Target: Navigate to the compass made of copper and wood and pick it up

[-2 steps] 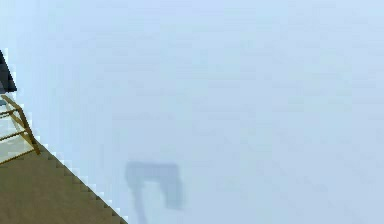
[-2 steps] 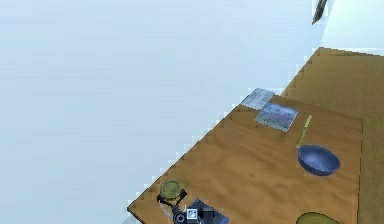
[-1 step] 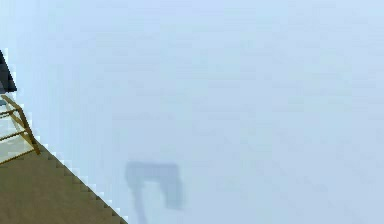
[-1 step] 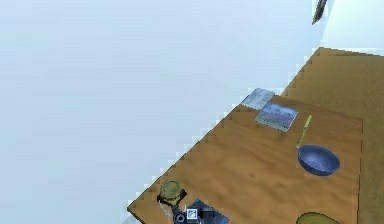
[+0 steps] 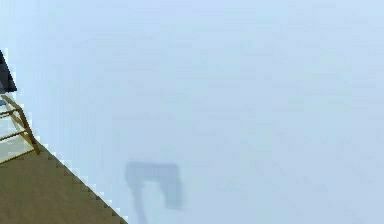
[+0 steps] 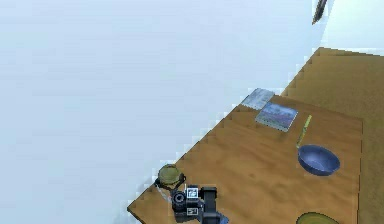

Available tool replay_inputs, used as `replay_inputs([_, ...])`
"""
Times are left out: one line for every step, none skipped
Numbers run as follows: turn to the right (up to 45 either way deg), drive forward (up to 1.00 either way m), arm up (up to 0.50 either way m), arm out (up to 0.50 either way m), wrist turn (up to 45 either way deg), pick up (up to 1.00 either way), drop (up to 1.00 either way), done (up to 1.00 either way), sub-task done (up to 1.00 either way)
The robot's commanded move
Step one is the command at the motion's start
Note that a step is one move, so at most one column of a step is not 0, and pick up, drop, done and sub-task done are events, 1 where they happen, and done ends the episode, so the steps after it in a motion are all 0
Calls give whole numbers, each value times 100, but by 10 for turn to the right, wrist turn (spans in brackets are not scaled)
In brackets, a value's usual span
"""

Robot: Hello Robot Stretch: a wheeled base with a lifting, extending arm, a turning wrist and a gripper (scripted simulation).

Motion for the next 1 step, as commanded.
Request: replay_inputs([0, 0, 0, 0, 0, 0, 0, 100, 0])
